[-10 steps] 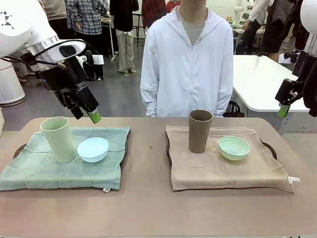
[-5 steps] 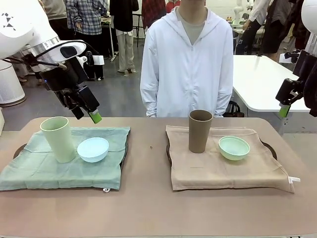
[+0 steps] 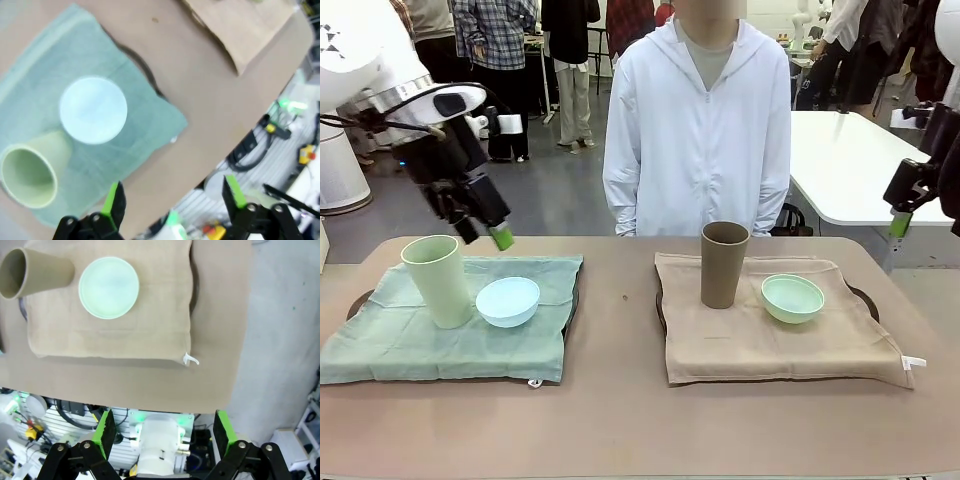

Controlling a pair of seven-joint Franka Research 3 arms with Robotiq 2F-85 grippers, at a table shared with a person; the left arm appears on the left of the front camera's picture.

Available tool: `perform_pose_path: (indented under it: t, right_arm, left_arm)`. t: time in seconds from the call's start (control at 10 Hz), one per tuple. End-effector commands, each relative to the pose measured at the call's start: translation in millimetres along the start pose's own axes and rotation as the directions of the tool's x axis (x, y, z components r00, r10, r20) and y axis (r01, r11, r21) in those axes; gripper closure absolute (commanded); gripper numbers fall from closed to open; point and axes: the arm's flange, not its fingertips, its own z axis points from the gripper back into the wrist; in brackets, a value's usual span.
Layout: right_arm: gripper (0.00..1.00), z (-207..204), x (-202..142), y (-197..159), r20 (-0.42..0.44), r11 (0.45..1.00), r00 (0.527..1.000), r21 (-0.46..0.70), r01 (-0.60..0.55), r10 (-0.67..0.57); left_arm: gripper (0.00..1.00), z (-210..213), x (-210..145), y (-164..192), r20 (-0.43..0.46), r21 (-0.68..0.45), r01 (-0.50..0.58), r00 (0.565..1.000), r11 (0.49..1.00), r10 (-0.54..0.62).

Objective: Set up a tray with a mat and arrange the tableware.
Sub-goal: Place the Picnic Bowl and Reusable plastic cup back onto the Handle tray in front of the human's position.

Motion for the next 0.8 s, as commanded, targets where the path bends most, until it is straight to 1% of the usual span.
perform_pose_path:
  t: [0.0,0.1,0.2,0.3,0.4,0.5,0.6,0.7]
  right_arm:
    - [0.0,1,-7,-35,-0.011,0.993,0.998,0.105,0.056,-0.056]
    - [0.0,4,-13,-53,-0.023,0.981,0.998,0.185,0.06,-0.056]
    - [0.0,8,-13,-73,-0.029,0.947,0.997,0.313,0.073,-0.067]
    - [0.0,10,-15,-94,-0.019,0.909,0.997,0.408,0.082,-0.081]
    - [0.0,10,-17,-113,-0.016,0.864,0.995,0.495,0.094,-0.1]
    - [0.0,7,-20,-134,-0.021,0.819,0.994,0.564,0.101,-0.108]
    - [0.0,2,-21,-150,-0.035,0.771,0.992,0.626,0.119,-0.124]
    - [0.0,-5,-23,-159,-0.056,0.742,0.99,0.657,0.135,-0.131]
  left_arm:
    - [0.0,27,-23,73,-0.103,-0.093,-0.027,0.995,0.995,0.017]
    - [0.0,31,-44,97,-0.112,-0.133,-0.05,0.993,0.99,0.036]
    - [0.0,45,-62,124,-0.07,-0.18,-0.097,0.994,0.979,0.086]
    - [0.0,56,-78,145,0.002,-0.236,-0.167,0.985,0.957,0.173]
    - [0.0,69,-93,165,0.06,-0.288,-0.224,0.966,0.931,0.251]
    - [0.0,75,-108,180,0.1,-0.316,-0.275,0.942,0.908,0.32]
    - [0.0,83,-124,197,0.138,-0.351,-0.329,0.908,0.877,0.396]
    - [0.0,85,-141,204,0.186,-0.388,-0.386,0.857,0.837,0.481]
